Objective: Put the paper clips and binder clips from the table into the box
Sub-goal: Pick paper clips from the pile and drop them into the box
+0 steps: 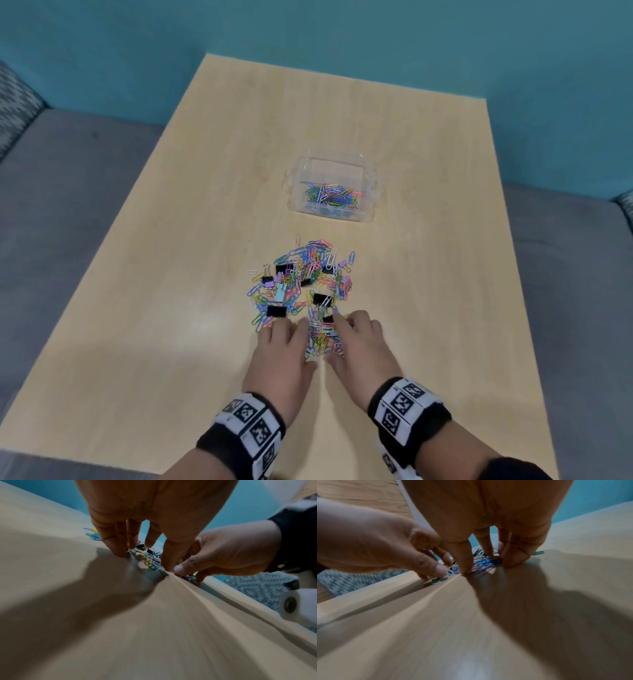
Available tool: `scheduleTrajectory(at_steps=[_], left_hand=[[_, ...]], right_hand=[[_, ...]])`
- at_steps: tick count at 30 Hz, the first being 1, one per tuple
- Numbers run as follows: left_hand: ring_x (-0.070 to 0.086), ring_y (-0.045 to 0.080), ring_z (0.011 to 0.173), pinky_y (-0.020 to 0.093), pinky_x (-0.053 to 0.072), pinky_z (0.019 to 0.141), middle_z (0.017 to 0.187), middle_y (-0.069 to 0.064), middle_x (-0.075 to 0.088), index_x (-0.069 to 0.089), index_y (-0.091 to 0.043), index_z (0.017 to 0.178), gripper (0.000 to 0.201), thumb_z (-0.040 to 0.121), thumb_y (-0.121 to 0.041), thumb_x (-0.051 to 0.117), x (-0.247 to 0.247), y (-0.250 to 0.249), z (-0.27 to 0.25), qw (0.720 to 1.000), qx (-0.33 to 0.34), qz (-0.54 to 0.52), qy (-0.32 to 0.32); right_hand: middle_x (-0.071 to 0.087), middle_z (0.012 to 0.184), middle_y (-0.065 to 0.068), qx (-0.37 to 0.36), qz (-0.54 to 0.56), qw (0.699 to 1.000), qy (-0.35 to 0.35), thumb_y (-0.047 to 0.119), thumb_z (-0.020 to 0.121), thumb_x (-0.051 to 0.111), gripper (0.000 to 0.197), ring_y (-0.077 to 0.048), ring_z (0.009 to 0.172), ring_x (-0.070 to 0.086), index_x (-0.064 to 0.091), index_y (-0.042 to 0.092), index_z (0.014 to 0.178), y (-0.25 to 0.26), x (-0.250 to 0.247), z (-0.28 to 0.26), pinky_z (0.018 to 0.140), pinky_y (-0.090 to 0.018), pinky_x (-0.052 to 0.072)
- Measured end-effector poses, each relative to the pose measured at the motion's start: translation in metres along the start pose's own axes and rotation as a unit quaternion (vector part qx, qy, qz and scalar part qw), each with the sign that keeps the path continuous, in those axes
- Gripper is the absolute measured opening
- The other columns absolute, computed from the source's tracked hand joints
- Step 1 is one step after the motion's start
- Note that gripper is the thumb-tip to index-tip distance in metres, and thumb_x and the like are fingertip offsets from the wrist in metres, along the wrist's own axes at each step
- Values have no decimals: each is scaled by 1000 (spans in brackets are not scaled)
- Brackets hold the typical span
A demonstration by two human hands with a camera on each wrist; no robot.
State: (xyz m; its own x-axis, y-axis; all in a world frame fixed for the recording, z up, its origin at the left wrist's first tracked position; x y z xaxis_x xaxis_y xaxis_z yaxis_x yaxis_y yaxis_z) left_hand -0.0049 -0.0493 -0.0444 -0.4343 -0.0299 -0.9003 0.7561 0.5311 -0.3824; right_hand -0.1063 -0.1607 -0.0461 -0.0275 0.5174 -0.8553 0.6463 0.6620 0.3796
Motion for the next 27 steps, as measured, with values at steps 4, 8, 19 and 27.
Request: scheduleTrajectory(at_steps=[4,8,19,27], left_hand=[[45,28,87,38,50,71,102,5,50,55,-17,118,53,67,-19,71,11,-8,20,999,-3,35,6],[50,23,69,31,42,54,86,2,50,59,-19,91,47,51,-7,81,10,-5,27,998,17,50,25],[54,18,70,29,44,62,79,-7,52,58,-23,75,9,82,-18,60,-16,13,38,986,-84,-138,42],[54,13,54,31,55,55,63,12,51,59,1,69,12,77,6,67,-44,29,59,830,-254,-483,120]], right_hand=[[43,113,-8,-10,-9,1000,-3,13,87,49,33,-31,100,45,49,16,120,9,0,9,80,-37,40],[46,108,-9,-45,-17,999,6,8,88,49,17,-32,92,48,49,14,103,4,-2,13,69,-40,38],[51,87,2,12,104,994,16,20,87,54,3,-22,78,51,52,20,84,-12,-24,19,68,-33,39],[52,64,-6,133,370,911,127,7,84,63,13,-10,41,50,55,12,76,-24,-55,34,43,-23,45]])
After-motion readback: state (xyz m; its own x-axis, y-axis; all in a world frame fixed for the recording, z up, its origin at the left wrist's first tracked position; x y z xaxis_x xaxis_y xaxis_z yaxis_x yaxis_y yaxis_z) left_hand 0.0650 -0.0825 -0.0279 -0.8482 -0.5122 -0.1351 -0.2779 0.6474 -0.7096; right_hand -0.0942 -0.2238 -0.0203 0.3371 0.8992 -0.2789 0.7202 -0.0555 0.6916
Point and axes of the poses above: each hand's wrist, its own z-axis towards the middle knuckle, its own x-axis out of the palm, y = z × x, the point moved 3 cm from there along z, towards the middle knuckle
